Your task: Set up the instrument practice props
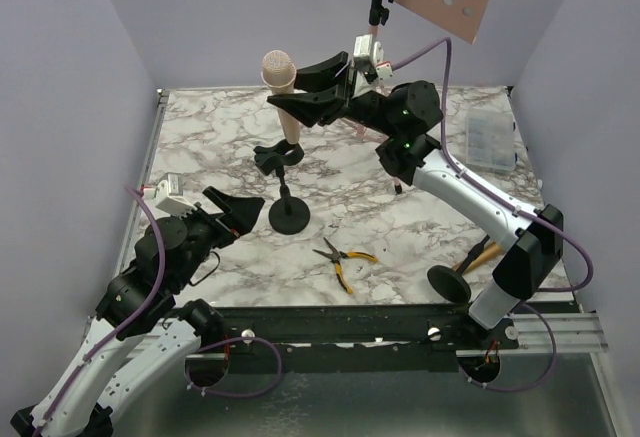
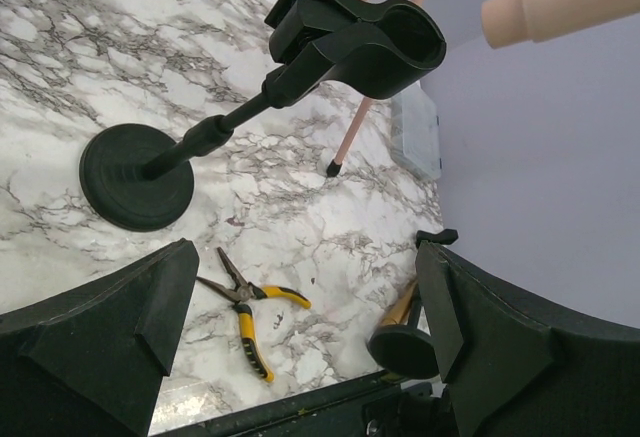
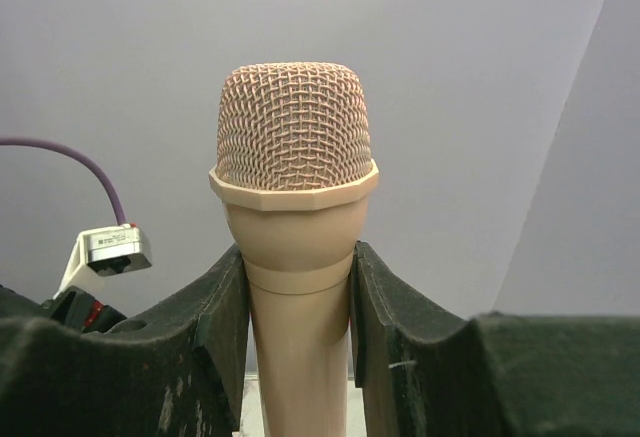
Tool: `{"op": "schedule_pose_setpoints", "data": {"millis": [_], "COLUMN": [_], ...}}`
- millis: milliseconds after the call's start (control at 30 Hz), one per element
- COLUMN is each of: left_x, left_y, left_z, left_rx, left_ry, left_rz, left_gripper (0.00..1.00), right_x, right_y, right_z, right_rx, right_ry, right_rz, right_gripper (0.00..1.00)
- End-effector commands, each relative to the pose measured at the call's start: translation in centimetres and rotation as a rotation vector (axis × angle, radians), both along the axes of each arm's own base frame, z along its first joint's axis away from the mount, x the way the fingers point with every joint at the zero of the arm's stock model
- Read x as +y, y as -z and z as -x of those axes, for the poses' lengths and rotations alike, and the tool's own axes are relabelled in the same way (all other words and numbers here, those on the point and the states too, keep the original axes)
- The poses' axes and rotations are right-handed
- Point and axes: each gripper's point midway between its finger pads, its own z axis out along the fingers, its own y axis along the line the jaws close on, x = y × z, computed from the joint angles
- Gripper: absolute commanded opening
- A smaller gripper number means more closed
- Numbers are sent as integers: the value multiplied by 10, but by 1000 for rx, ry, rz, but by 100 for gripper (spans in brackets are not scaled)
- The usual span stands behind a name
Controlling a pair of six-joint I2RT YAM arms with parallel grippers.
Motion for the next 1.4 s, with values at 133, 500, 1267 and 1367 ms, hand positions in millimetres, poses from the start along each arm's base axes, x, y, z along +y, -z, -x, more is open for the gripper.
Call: {"op": "schedule_pose_setpoints", "data": {"millis": [133,500,1267,1367], "left_x": [-3,-3,-5,-7], "left_y": [-4,-3,-2,-1], "left_z": [3,3,0,-1], "left_rx": [-5,-4,6,12], "left_ry": [21,26,20,29], "left_rz": [20,17,2,-4], "left_gripper": [99,99,99,99], "right_x": [18,35,3,-7], "right_y": [17,60,121,141], "right_z": [-15,-27,-40,-27], "right_rx": [7,35,254,198], "right_ry": [12,-6,202,201], "right_rz": [35,127,307,377], "right_gripper": [0,0,100,100]}}
